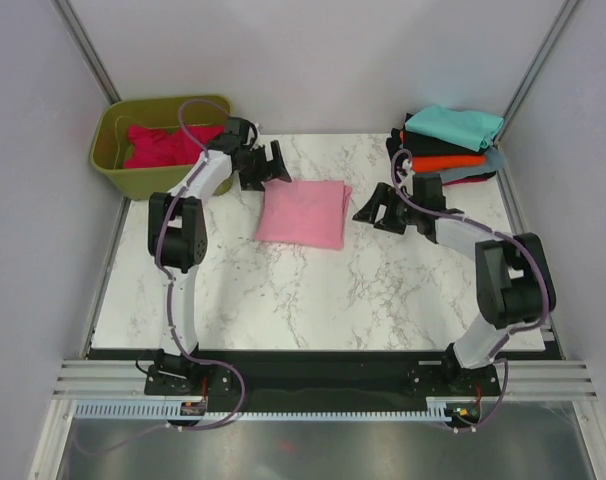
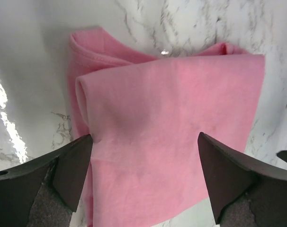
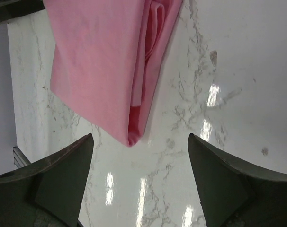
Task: Fold and stack the t-shirts
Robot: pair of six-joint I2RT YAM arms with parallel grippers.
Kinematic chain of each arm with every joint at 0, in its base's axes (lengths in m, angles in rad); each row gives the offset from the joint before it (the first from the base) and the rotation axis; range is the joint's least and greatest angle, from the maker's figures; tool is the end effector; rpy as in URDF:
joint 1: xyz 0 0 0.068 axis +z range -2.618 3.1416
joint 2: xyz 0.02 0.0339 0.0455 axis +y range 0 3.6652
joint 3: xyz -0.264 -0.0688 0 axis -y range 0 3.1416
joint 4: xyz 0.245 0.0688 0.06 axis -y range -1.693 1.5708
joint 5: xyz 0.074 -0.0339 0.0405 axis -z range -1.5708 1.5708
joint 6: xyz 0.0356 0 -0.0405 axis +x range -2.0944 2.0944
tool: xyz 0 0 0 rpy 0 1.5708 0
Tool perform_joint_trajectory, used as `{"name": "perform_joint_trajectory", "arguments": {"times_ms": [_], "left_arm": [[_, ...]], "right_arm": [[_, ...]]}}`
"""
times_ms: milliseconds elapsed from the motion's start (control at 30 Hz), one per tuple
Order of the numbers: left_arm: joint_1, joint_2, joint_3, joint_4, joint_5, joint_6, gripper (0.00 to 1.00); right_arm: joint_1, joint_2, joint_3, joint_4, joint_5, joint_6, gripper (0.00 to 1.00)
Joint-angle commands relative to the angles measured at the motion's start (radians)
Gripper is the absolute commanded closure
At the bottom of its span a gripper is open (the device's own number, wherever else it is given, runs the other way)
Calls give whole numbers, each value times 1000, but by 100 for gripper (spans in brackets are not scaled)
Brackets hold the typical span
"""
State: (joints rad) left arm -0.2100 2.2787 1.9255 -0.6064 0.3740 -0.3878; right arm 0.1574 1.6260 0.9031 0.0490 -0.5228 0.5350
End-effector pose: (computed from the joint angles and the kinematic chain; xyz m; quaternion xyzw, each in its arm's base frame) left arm 0.4900 -0.1177 0.1979 -0.0275 0.9383 -0.2565 0.2303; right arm 0.3329 0.0708 0.1946 0.0533 0.8761 0.3612 0.3150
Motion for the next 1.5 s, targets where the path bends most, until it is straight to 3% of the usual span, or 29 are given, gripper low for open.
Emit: {"name": "perform_joint_trajectory", "arguments": {"times_ms": [0,167,433,733,800,900,933,967,1000,1033,1100,1300,1467], "left_arm": [[-5,-93,121,-39,-50,59,0],[-5,-126,101,-78,-47,69,0],[-5,-418,-111,-102,-52,86,0],[-6,-737,-423,-102,-66,162,0],[-6,-813,-494,-104,-73,170,0],[-6,-922,-606,-101,-60,155,0],[-6,-952,-640,-96,-47,135,0],[-6,-988,-676,-86,-40,126,0],[-6,-1057,-756,-75,-37,116,0],[-6,-1097,-799,-44,-26,97,0],[-6,-1168,-915,-18,-11,78,0],[-6,-1484,-1094,-18,-9,70,0],[-8,-1708,-1190,36,-26,23,1]], "right_arm": [[51,119,161,58,29,11,11],[96,343,414,-1,95,20,12],[123,570,696,-188,225,-21,12],[145,684,779,-202,290,-4,12],[149,709,804,-204,277,-1,18],[154,739,812,-196,250,14,37],[153,741,783,-163,236,16,69],[151,736,761,-129,215,29,94],[146,733,734,-82,178,33,100],[131,724,687,25,135,39,100],[114,709,668,72,32,16,100],[61,528,726,-102,0,-238,100],[-15,405,795,-190,-28,-316,100]]}}
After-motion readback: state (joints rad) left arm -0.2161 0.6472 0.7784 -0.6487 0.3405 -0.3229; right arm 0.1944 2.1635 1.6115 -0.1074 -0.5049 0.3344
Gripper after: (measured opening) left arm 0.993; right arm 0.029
